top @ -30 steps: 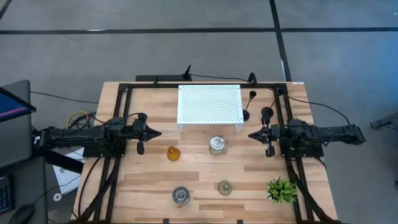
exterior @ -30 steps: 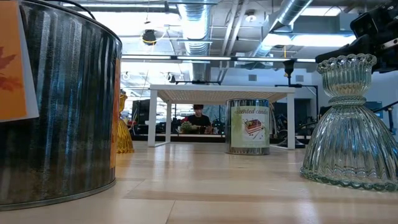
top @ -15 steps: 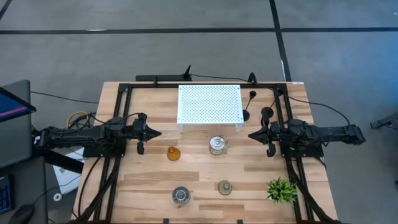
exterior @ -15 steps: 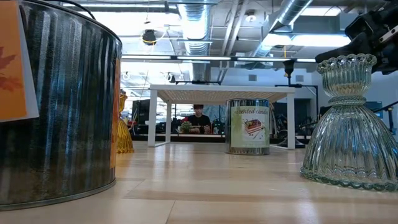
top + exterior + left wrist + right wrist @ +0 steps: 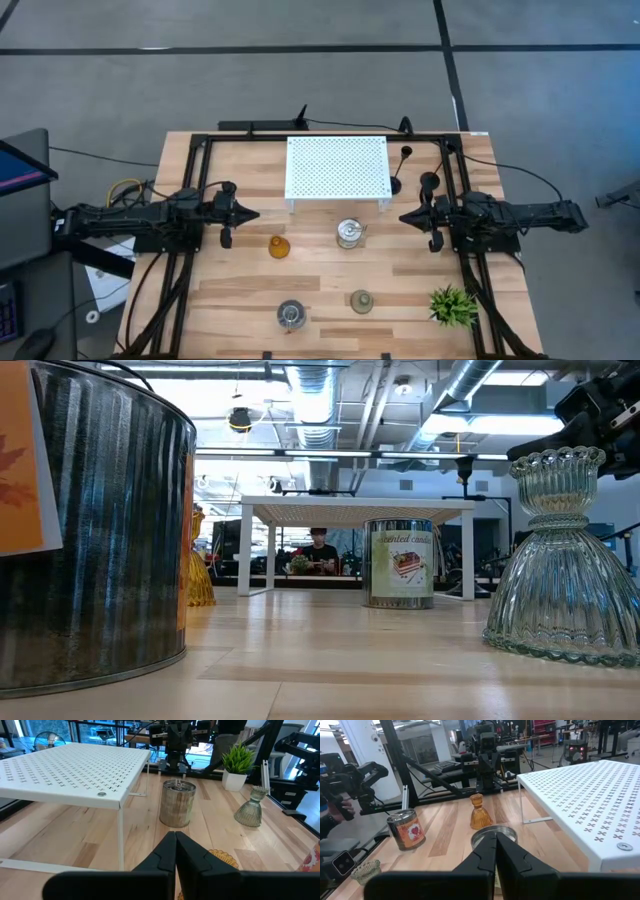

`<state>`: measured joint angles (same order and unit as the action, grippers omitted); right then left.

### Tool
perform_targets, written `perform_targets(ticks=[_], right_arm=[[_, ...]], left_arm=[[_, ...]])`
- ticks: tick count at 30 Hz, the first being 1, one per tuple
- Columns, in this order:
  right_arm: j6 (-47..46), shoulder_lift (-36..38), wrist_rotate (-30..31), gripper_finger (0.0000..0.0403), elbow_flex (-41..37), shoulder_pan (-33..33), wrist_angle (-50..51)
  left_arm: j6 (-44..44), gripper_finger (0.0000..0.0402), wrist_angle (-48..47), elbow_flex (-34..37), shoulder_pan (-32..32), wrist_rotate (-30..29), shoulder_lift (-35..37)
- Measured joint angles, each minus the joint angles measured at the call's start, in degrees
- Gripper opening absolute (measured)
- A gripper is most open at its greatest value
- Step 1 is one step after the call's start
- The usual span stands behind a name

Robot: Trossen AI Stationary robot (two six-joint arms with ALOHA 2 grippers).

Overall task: Pick & Place candle stick holders
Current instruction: Put the right black candle holder on the shelf

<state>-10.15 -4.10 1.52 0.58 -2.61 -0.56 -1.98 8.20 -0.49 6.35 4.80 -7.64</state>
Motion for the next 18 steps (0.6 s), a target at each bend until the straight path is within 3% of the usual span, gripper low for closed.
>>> perform_targets(ticks=[18], right_arm=[[0.0, 0.0, 0.0, 0.0, 0.0, 0.0, 0.1]], left_arm=[[0.0, 0.0006, 1.2, 0.0, 0.0, 0.0, 0.0]])
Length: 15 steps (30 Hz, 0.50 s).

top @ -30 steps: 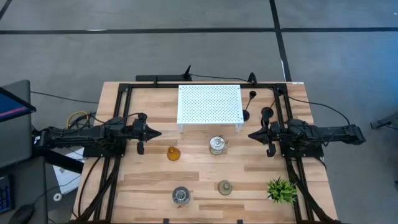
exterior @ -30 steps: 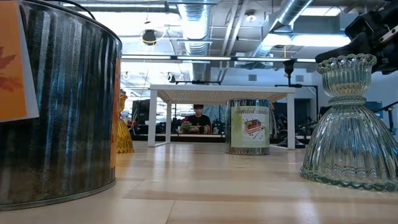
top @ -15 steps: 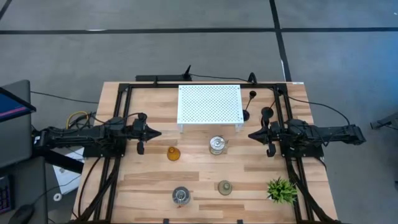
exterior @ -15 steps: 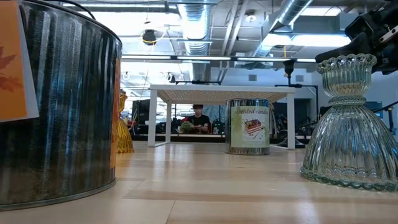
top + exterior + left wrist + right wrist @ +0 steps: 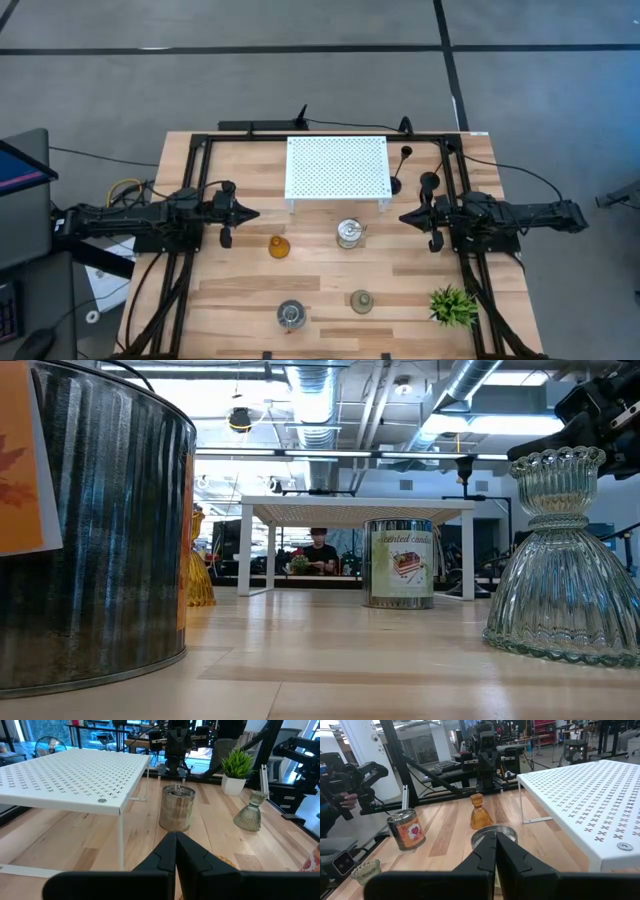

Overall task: Pick & Place candle stick holders
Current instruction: Put the right black candle holder on the shelf

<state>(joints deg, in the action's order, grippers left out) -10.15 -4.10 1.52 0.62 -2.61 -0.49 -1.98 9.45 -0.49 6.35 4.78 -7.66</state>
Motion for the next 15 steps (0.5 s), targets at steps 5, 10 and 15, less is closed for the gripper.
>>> perform_targets(ticks=[5, 10, 15], right_arm=[[0.0, 0.0, 0.0, 0.0, 0.0, 0.0, 0.0], [0.0, 0.0, 0.0, 0.0, 0.0, 0.1, 0.0], [0.0, 0.0, 0.0, 0.0, 0.0, 0.1, 0.0]], left_arm=[[0.0, 0.0006, 0.0, 0.0, 0.0, 0.0, 0.0], [0.0, 0.0006, 0.4, 0.0, 0.0, 0.0, 0.0], [0.0, 0.0006, 0.5, 0.0, 0.0, 0.0, 0.0]])
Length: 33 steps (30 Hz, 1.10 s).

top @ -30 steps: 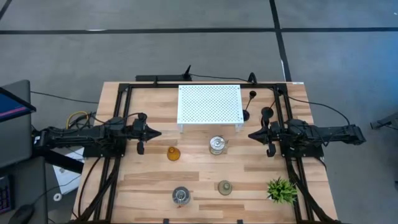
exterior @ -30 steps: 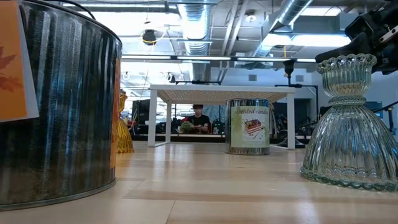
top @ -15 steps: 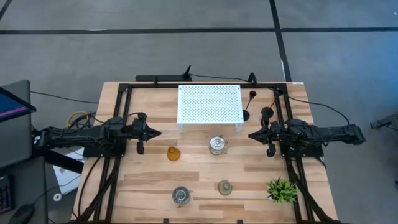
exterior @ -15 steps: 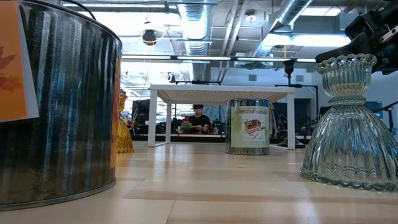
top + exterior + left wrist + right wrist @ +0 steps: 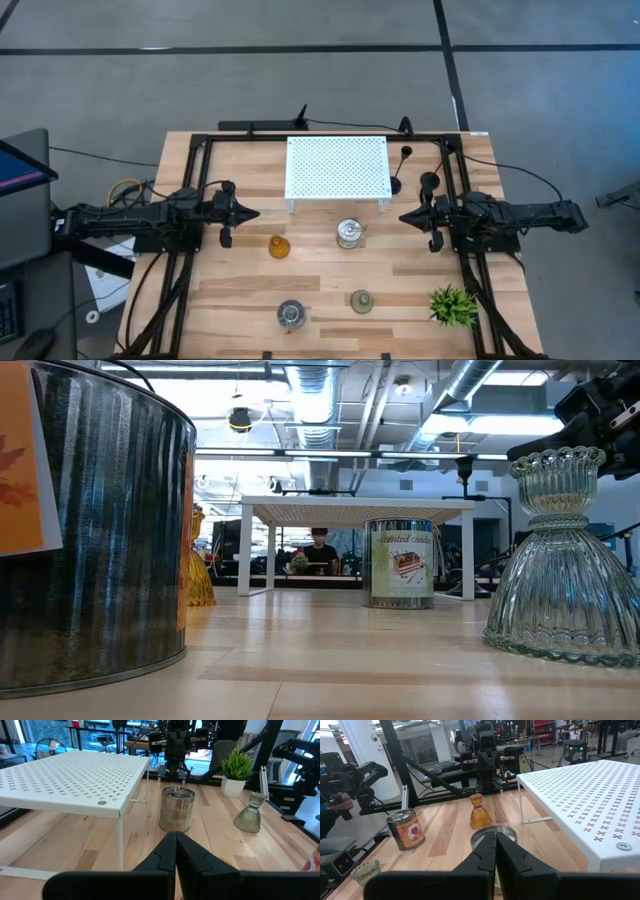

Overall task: Pick & Place candle stick holders
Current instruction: Put the right black candle holder on the shelf

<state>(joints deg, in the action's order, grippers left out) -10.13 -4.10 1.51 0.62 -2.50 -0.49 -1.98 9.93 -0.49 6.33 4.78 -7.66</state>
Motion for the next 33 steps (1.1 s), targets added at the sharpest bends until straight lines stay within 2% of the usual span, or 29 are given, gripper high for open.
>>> perform_targets(ticks=[7, 14, 18, 23, 31, 33], right_arm=[[0.0, 0.0, 0.0, 0.0, 0.0, 0.0, -0.3], [0.8, 0.0, 1.2, 0.0, 1.2, 0.0, -6.8], [0.8, 0.0, 8.2, 0.0, 5.0, 0.0, -0.9], [-3.8, 0.0, 18.3, 0.0, 11.1, -0.7, 10.4], [-5.0, 0.0, 19.7, 0.0, 18.3, -2.1, 15.4], [-6.1, 0.0, 21.8, 0.0, 19.8, -2.0, 18.2]], left_arm=[[0.0, 0.0006, 0.2, 0.0, 0.0, 0.0, 0.0], [0.5, 0.0006, 0.4, 0.0, 0.0, 0.0, 0.0], [0.5, 0.0006, 0.4, 0.0, 0.0, 0.0, 0.0], [0.6, 0.0006, 0.4, 0.0, 0.0, 0.0, 0.0], [0.6, 0.0006, 0.4, 0.0, 0.0, 0.0, 0.0], [0.7, 0.0006, 0.4, 0.0, 0.0, 0.0, 0.0]])
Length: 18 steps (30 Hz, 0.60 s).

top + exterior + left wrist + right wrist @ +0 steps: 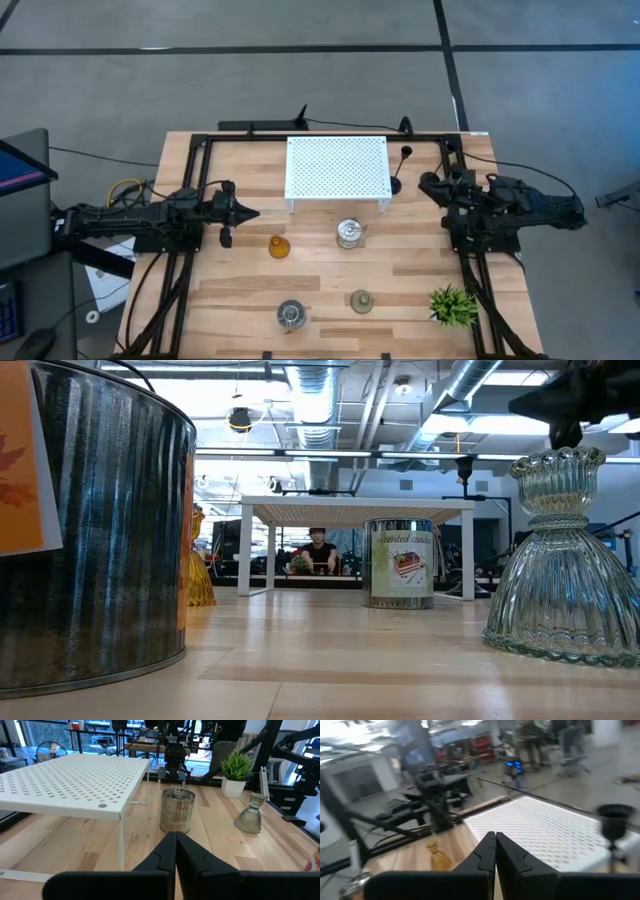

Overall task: Pick & Place candle stick holders
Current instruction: Put the right black candle holder on the shelf

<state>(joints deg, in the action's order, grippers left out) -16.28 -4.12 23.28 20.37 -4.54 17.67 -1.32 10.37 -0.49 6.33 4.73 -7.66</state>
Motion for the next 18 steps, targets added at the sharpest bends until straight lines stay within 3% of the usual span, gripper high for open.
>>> perform_targets(ticks=[5, 12, 18], right_arm=[[-7.0, -1.8, 9.2, 0.0, 3.6, 0.0, 10.1], [-9.2, -10.1, 11.8, 0.0, 10.0, 0.0, 14.6], [-17.4, -19.4, 19.3, 0.0, 19.3, 0.1, 31.0]], left_arm=[[0.0, 0.0006, 0.0, 0.0, 0.0, 0.0, 0.0], [0.0, 0.0006, 0.0, 0.0, 0.0, 0.0, 0.0], [0.0, 0.0006, 0.0, 0.0, 0.0, 0.0, 0.0]])
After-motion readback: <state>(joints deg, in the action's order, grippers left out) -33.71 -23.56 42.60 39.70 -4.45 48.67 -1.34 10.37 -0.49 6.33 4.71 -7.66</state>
